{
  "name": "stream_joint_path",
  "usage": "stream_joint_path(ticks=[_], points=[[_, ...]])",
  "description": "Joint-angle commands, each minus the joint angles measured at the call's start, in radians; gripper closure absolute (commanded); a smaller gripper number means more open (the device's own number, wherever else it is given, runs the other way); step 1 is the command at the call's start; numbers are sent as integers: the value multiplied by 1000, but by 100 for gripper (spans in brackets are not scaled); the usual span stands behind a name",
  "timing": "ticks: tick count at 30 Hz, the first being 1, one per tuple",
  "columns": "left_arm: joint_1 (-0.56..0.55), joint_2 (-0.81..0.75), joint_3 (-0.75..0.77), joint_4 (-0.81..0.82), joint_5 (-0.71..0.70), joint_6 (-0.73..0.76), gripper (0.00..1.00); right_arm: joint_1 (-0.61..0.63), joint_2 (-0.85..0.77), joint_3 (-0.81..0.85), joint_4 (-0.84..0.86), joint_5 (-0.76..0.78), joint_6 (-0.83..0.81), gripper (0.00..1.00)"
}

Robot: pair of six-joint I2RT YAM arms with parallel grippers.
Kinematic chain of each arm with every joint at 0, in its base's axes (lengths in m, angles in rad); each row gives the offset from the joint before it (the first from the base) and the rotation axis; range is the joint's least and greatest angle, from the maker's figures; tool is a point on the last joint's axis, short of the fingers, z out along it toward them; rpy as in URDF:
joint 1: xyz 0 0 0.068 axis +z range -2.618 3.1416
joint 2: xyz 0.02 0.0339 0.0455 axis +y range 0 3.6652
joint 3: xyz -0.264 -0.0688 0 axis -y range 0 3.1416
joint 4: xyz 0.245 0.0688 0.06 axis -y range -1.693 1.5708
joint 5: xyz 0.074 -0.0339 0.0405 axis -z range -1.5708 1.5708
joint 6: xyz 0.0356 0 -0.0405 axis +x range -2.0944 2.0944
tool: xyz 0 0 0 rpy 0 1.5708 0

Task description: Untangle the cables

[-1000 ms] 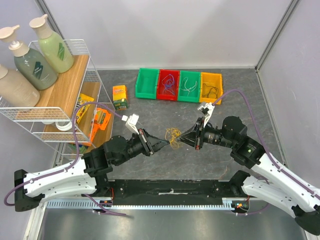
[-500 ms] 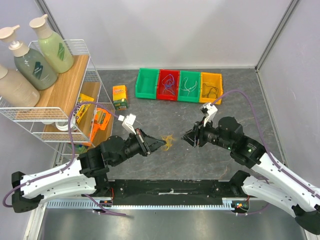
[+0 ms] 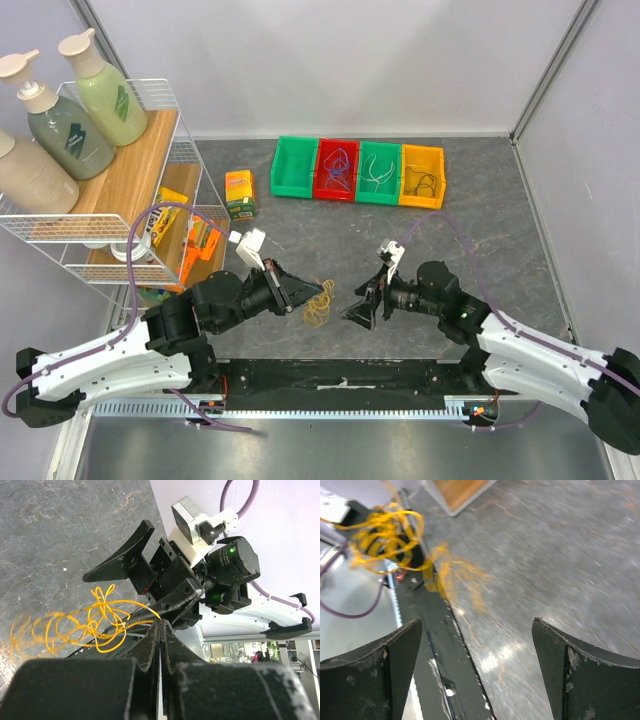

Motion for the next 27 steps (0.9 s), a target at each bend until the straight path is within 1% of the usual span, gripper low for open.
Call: stream_joint_path(ticks=[1, 3, 6, 7, 8, 10, 11, 12, 13, 14, 15, 16, 18, 20, 21, 23, 25, 26, 27], points=[[-1, -7, 64, -4, -39, -32, 98, 58, 79, -39, 515, -108, 71, 2], [-1, -6, 73, -2, -39, -34, 98, 85, 143, -23, 538, -66, 50, 2], [0, -4, 90, 1, -36, -28, 98, 97, 216, 8, 530, 76, 43, 3], [-1, -3, 95, 7, -35, -23, 98, 97, 240, 14, 552, 89, 53, 5], [0, 1, 99, 13, -27, -16, 98, 98, 265, 30, 560, 109, 63, 9], [-1, 7, 110, 24, -18, -2, 98, 98, 312, 56, 543, 204, 105, 40], [-1, 10, 115, 28, -10, 7, 98, 98, 328, 57, 543, 248, 125, 60], [0, 8, 119, 31, -6, 15, 98, 98, 337, 44, 573, 288, 145, 73], [0, 10, 124, 33, -3, 24, 99, 98, 348, 28, 599, 316, 166, 83], [-1, 10, 127, 33, -3, 34, 98, 98, 357, 18, 609, 354, 192, 94], [0, 7, 129, 34, 0, 43, 98, 97, 363, 16, 587, 405, 211, 100], [0, 2, 132, 34, 5, 52, 98, 97, 363, 17, 536, 454, 223, 100], [0, -12, 139, 22, 4, 66, 98, 95, 351, 34, 364, 610, 261, 100], [-1, -30, 156, -7, -12, 78, 98, 89, 339, 59, 153, 785, 292, 100], [0, -41, 165, -27, -24, 84, 98, 85, 334, 74, 33, 852, 300, 100], [0, -61, 173, -64, -48, 93, 98, 56, 317, 74, -130, 966, 313, 100], [0, -81, 179, -88, -73, 101, 98, -7, 290, 51, -280, 999, 314, 100], [0, -91, 181, -99, -90, 106, 98, -44, 268, 44, -322, 994, 309, 100], [-1, -98, 182, -108, -98, 109, 98, -85, 245, 30, -353, 973, 339, 100]])
